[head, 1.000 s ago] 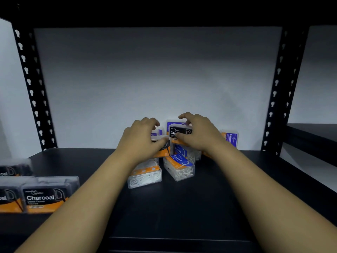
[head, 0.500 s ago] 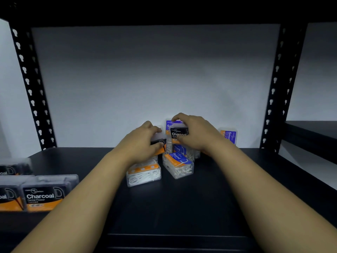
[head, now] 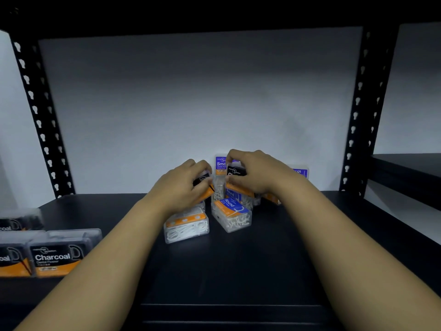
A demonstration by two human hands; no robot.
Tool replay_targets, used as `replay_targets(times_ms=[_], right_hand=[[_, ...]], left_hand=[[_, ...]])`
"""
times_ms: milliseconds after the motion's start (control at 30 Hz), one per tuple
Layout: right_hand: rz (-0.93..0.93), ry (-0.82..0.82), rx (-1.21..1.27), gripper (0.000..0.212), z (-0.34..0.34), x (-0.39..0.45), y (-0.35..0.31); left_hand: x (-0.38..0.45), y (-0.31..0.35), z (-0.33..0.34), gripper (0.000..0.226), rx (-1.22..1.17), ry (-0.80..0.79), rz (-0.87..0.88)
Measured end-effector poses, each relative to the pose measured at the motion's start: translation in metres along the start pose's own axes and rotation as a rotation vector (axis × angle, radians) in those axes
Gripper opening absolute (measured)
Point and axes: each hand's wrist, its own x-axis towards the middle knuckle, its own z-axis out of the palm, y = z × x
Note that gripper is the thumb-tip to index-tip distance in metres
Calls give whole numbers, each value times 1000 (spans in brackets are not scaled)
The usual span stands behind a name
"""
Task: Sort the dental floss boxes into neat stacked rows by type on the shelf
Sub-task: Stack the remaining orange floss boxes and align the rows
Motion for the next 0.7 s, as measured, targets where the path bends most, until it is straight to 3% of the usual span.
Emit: replay_targets(times_ms=[333, 700], right_hand=[[-13, -26, 25, 54, -5, -3, -5], [-127, -1, 249, 41, -19, -5, -36]], left_hand=[[-1, 8, -22, 29, 37, 27, 6], [-25, -4, -96, 39, -100, -8, 0]])
